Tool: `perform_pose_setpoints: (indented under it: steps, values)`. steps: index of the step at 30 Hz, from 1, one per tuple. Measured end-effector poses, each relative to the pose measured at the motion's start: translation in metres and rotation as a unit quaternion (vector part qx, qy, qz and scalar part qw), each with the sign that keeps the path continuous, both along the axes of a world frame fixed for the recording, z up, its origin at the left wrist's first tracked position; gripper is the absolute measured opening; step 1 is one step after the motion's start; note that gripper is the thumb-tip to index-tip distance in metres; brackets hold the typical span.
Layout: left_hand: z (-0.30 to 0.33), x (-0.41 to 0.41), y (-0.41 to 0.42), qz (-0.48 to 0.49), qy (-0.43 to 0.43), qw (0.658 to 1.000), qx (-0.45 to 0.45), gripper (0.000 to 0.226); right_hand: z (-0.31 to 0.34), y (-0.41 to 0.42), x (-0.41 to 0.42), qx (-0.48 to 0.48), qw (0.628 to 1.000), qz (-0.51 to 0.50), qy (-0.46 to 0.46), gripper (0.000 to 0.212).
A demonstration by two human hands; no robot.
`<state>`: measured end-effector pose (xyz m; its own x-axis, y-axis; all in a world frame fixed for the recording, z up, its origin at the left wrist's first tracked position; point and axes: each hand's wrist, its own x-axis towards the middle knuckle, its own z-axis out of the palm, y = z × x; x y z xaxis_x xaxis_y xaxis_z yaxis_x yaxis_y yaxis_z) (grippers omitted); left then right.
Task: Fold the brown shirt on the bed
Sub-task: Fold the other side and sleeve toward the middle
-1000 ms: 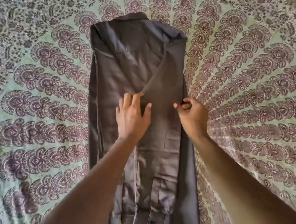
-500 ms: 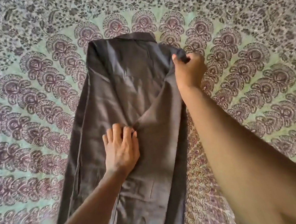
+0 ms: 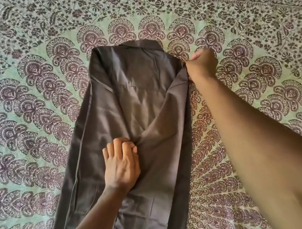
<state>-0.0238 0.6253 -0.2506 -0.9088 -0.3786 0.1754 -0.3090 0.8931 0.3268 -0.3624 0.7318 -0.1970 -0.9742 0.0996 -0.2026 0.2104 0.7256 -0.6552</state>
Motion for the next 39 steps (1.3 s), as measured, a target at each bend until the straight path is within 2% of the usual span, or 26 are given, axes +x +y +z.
perform_pose_setpoints:
  steps: [3,5,8,12,17,20,24,29,32,36,39]
  values:
    - [-0.001,0.002,-0.001,-0.005,0.026,0.999,0.033,0.013,-0.001,0.003,0.0,-0.084,0.995,-0.035,0.031,0.016]
    - [-0.002,0.004,-0.001,-0.01,0.037,0.998,0.048,0.008,-0.002,0.005,0.003,-0.134,0.99,-0.043,0.013,0.016]
    - [-0.002,0.004,0.0,-0.004,0.048,0.996,0.069,0.008,0.0,0.009,0.009,-0.145,0.989,-0.012,-0.039,0.041]
    - [-0.002,0.003,0.0,0.01,0.058,0.994,0.091,0.006,0.001,0.015,0.009,-0.172,0.983,0.029,-0.054,0.048]
    - [-0.003,0.003,0.0,0.015,0.059,0.994,0.093,0.006,-0.004,0.022,0.008,-0.202,0.978,-0.01,-0.045,0.028]
    - [-0.003,0.003,0.0,0.016,0.06,0.994,0.087,0.006,-0.002,0.026,0.009,-0.165,0.984,0.021,-0.063,0.033]
    - [0.001,0.003,0.001,0.02,0.061,0.993,0.1,0.009,0.001,0.026,0.01,-0.043,0.985,0.162,-0.032,0.059]
    - [0.013,0.005,-0.003,0.01,0.06,0.985,0.161,0.007,-0.002,0.027,0.009,-0.017,0.983,0.183,0.011,0.036]
    - [0.027,0.001,-0.003,0.038,0.047,0.98,0.19,0.009,-0.009,0.031,0.008,-0.026,0.972,0.23,0.029,0.043]
    - [0.039,-0.013,0.001,0.088,0.011,0.98,0.18,0.009,-0.013,0.033,0.006,0.044,0.945,0.317,0.069,0.034]
    - [0.045,-0.038,0.007,0.074,-0.016,0.981,0.177,0.025,-0.005,0.029,-0.001,0.102,0.934,0.34,0.036,0.02]
